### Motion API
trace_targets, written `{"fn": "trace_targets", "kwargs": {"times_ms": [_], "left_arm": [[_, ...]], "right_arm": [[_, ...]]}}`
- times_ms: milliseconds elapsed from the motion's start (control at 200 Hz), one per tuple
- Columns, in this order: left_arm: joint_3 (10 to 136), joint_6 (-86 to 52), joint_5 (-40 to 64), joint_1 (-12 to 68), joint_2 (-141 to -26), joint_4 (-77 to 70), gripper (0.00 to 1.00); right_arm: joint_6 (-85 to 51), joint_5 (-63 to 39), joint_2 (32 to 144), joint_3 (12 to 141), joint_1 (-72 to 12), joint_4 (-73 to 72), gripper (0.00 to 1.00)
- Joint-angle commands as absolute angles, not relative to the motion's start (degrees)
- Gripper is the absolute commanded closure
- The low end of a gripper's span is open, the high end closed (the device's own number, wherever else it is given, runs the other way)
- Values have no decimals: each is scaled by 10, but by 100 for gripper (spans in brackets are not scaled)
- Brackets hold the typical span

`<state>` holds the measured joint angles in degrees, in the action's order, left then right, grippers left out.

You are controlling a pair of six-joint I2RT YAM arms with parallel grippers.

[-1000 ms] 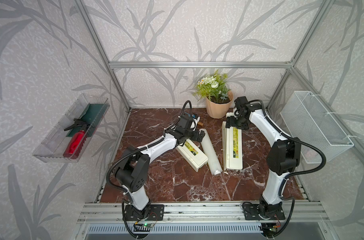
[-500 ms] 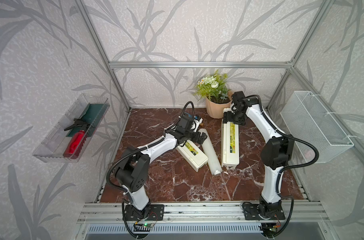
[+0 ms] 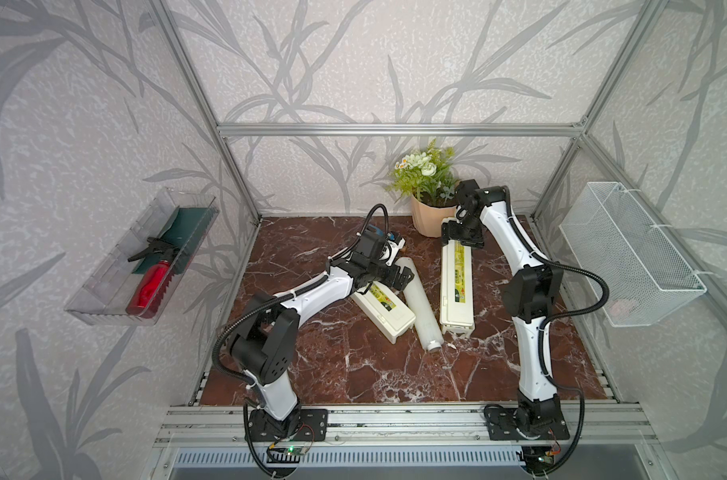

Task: Put plastic wrap rolls into dispensers
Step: Close the lid on the plastic wrap cutting box.

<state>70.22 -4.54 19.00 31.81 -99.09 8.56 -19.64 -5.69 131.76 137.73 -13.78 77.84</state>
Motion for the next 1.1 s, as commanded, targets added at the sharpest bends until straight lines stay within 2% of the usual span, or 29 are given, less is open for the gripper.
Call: {"fn": "trace_targets", "kwargs": {"times_ms": [0,470,1095], "left_arm": [[702,-37,197,318,-991,94,1],[701,-45,200,318,-992,92,1],[702,-41,194,318,-995,99,1]], "right_arm": [[-189,-61,1285,1386,-135,816,34],[-191,-40,1293,1349,-131,805,34],[-187,-34,1366,1422,-131,828,34]]}}
